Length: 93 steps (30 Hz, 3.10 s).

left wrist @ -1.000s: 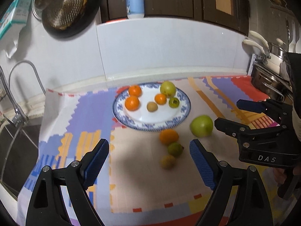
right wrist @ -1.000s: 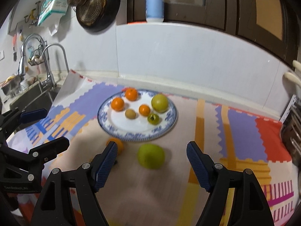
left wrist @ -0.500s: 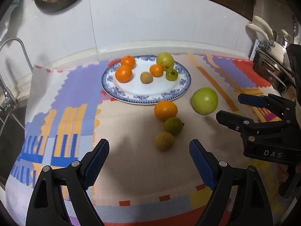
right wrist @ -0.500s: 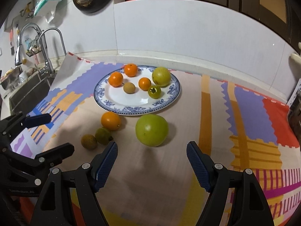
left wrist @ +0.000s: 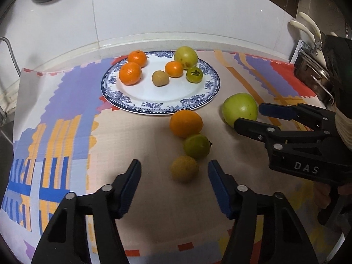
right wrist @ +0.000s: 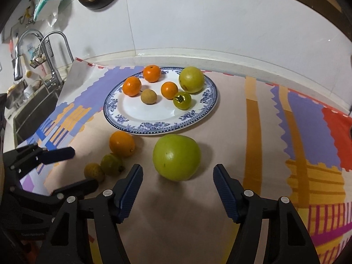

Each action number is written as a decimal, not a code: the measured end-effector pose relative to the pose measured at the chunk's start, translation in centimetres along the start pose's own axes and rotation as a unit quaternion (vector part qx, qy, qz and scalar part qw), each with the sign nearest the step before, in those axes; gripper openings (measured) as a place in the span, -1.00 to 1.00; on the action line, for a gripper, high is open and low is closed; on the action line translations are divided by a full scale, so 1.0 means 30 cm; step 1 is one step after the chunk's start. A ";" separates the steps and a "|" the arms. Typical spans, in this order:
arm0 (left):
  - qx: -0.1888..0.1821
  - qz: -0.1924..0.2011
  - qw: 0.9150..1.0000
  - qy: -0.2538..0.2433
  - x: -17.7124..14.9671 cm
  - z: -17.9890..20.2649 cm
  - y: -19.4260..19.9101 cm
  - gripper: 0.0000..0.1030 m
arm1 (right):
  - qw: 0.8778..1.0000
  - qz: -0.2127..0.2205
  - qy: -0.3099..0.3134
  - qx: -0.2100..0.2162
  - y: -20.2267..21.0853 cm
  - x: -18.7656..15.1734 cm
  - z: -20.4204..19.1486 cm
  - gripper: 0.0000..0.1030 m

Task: Organize fruits
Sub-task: 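Grasp a small brown fruit with the left tool while the right tool grasps the large green pomelo, then carry the brown fruit and pomelo onto the plate and open both tools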

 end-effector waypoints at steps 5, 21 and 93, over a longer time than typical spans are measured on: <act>-0.013 -0.005 1.000 0.008 0.003 -0.004 -0.017 -0.17 | 1.000 -0.009 0.000 0.011 -0.034 0.010 -0.017 0.12; -0.026 0.005 1.000 0.001 0.007 0.012 0.002 -0.46 | 1.000 -0.012 0.003 0.010 -0.060 0.011 -0.032 -0.02; -0.050 0.156 0.980 -0.110 0.359 -0.105 0.396 -0.46 | 0.990 0.128 -0.057 -0.034 0.335 0.320 -0.203 -0.02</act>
Point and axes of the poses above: each gripper's, at about its wrist camera, not at the fingertips, and y roughly against the way its jaws point, z to its right, x to its top, the point moved 8 cm from there along -y, roughly the way its jaws point, and after that the axes turned 15 degrees about -x, right-handed, at the moved point
